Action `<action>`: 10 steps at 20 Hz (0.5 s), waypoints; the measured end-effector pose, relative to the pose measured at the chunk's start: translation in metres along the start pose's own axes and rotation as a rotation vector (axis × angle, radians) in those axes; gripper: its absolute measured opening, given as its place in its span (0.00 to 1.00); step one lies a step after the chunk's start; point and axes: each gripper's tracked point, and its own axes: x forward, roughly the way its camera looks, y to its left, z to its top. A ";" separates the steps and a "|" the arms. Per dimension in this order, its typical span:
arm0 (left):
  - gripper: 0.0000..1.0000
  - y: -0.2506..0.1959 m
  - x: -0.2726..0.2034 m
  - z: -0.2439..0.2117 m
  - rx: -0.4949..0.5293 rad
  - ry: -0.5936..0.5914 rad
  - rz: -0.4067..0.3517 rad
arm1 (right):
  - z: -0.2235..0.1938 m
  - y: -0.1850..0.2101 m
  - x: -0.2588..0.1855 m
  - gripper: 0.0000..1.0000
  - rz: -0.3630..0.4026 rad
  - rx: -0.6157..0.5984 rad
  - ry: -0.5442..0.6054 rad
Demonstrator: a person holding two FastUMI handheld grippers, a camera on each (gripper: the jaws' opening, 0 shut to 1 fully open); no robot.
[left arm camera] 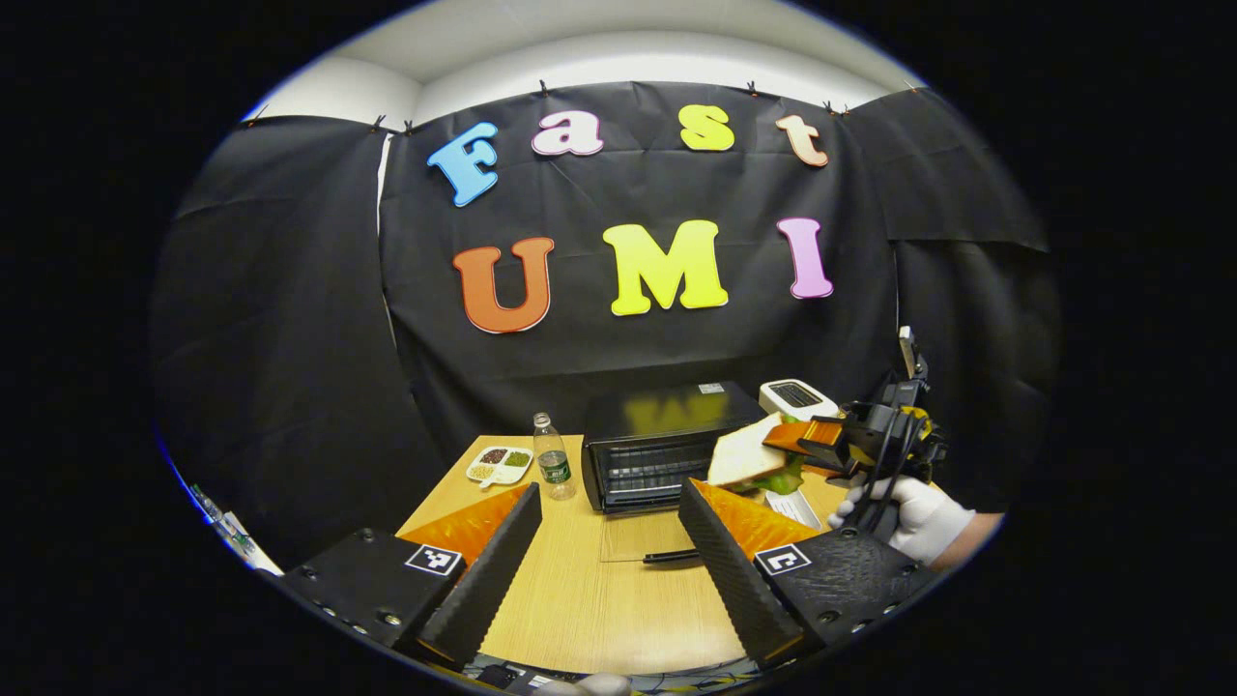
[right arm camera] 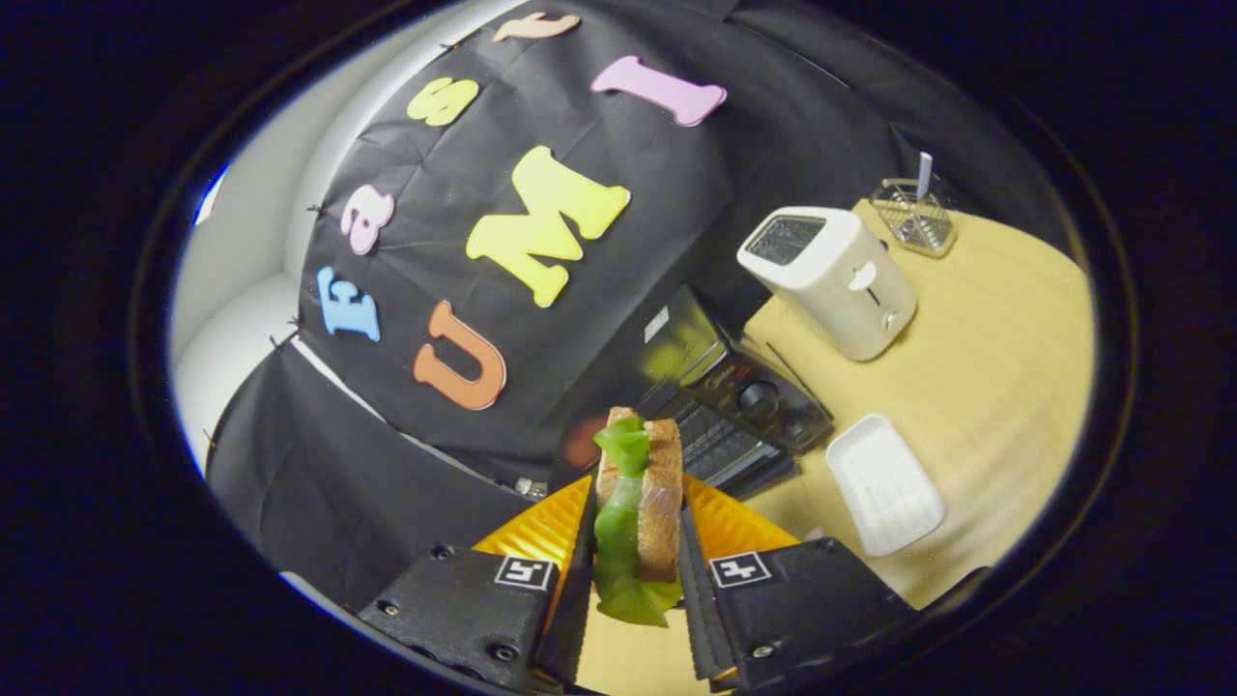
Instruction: Open the electric oven with the left hand, put the food in, and close the electric oven.
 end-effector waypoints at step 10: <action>0.94 0.037 -0.005 -0.017 -0.008 0.060 -0.038 | -0.081 0.001 0.112 0.45 -0.041 0.217 -0.079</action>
